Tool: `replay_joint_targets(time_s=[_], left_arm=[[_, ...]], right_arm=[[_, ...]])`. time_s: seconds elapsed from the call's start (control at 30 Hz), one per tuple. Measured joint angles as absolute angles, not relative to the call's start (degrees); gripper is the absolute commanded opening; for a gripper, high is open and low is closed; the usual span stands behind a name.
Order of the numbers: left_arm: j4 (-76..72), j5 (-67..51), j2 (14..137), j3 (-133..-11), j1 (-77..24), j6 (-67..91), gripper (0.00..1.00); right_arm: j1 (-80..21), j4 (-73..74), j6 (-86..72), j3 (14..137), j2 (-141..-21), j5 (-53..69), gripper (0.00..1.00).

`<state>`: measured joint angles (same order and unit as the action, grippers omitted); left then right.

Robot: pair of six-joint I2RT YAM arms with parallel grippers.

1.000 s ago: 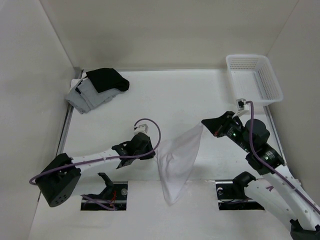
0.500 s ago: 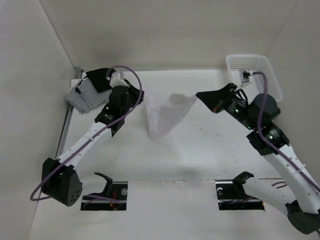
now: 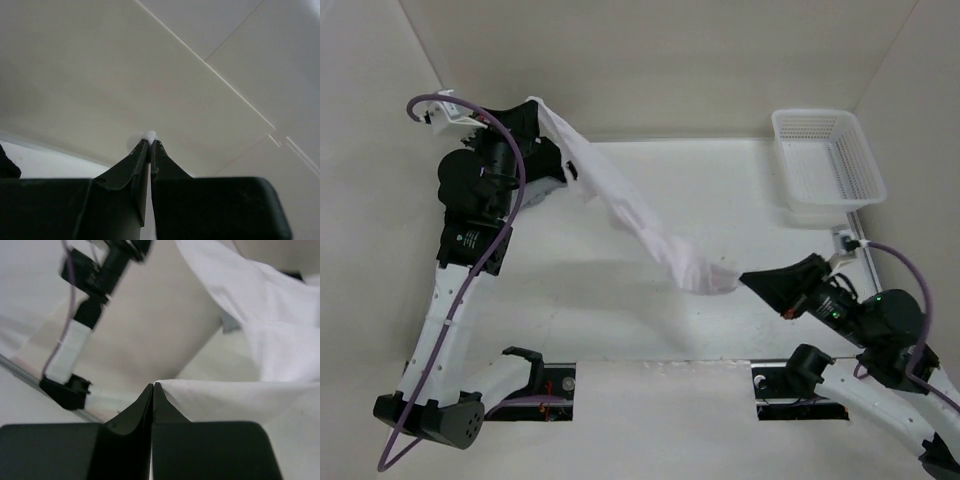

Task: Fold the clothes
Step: Flatten the tank top out

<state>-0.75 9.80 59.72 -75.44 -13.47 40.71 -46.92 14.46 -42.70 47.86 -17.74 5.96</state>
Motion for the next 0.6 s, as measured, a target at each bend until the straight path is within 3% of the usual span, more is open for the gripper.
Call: replay_joint_targets(time_s=[0.17,0.3,0.47,0.6], left_arm=[[-5.9,8.7,60.9,-71.2,-13.1,39.4,0.04],[-13.1,7.7,65.9,-59.3,-11.5,41.3,0.03],[-13.2,3.8,82.1,-55.4,-9.1,46.4,0.02],[-11.1,2.9,82.5,-56.3,-10.2,47.3,0.02]], right_arm=[[-53.1,18.5,-47.1,33.4,-15.2,2.0,0.0],[-54.5,22.4,-50.3,24.9,-25.8,-2.0,0.0],[-52.5,25.1,-51.0,22.4,-32.3,-7.3,0.0],[-48.7,23.9,-49.0,25.6,-30.2,-8.7,0.0]])
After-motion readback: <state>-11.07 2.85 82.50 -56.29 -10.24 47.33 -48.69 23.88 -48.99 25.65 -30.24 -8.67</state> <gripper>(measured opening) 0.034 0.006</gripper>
